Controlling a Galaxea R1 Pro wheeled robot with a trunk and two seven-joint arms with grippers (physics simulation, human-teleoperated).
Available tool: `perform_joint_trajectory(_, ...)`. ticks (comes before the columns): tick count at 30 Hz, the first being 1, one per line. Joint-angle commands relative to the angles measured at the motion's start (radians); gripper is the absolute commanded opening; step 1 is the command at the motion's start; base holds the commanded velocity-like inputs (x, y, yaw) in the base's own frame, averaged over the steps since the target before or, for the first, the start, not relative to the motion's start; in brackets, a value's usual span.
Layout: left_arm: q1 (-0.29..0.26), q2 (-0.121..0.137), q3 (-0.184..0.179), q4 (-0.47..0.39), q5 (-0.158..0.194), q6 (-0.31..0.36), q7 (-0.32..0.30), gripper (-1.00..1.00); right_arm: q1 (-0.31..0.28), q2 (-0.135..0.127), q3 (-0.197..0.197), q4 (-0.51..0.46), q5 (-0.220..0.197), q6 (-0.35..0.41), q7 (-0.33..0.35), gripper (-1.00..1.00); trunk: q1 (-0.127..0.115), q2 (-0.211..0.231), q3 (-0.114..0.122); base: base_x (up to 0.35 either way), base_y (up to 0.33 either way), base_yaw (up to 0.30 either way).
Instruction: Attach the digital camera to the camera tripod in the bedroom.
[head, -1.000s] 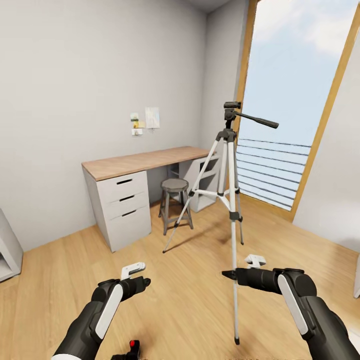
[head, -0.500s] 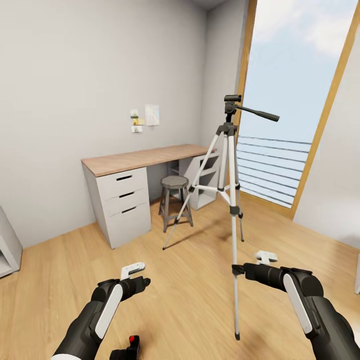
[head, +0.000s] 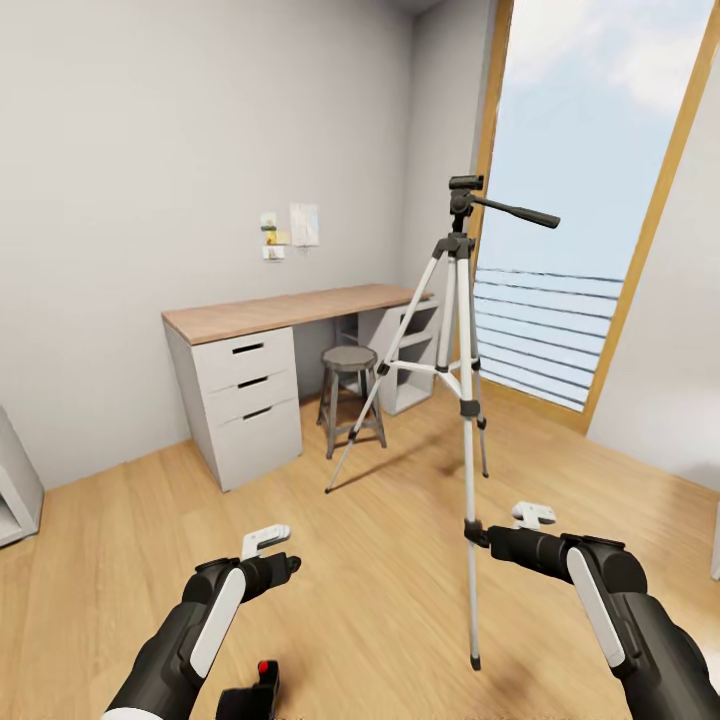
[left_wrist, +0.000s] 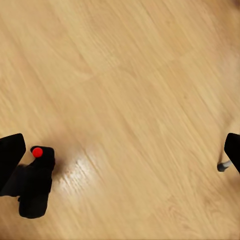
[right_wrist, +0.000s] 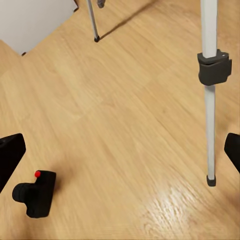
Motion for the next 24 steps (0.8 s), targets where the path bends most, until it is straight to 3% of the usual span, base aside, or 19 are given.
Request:
perform_joint_trajectory(1,0.0,0.0,-0.001,-0.001,0.011,0.003,0.009,1.0,-0.001,0.0,-0.001,-0.001,0.001,0.005,0.005,1.0,0.004,-0.008,-0.004,0.0,0.0,0.0)
perform_joint_trajectory(16,0.0,0.0,-0.001,0.001,0.01,0.003,0.017,1.0,-0.001,0.0,0.001,-0.001,-0.001,0.01,0.009,1.0,0.061,-0.113,-0.051,0.0,0.0,0.0)
perform_joint_trajectory(18,0.0,0.0,-0.001,0.001,0.011,0.003,0.073,1.0,-0.001,0.0,0.003,-0.001,-0.001,0.007,0.009,1.0,0.069,-0.127,-0.058,0.0,0.0,0.0)
perform_joint_trajectory(24,0.0,0.0,-0.002,0.003,0.012,0.002,0.132,1.0,-0.001,0.001,0.004,-0.001,-0.001,0.004,0.009,1.0,0.082,-0.148,-0.079,0.0,0.0,0.0)
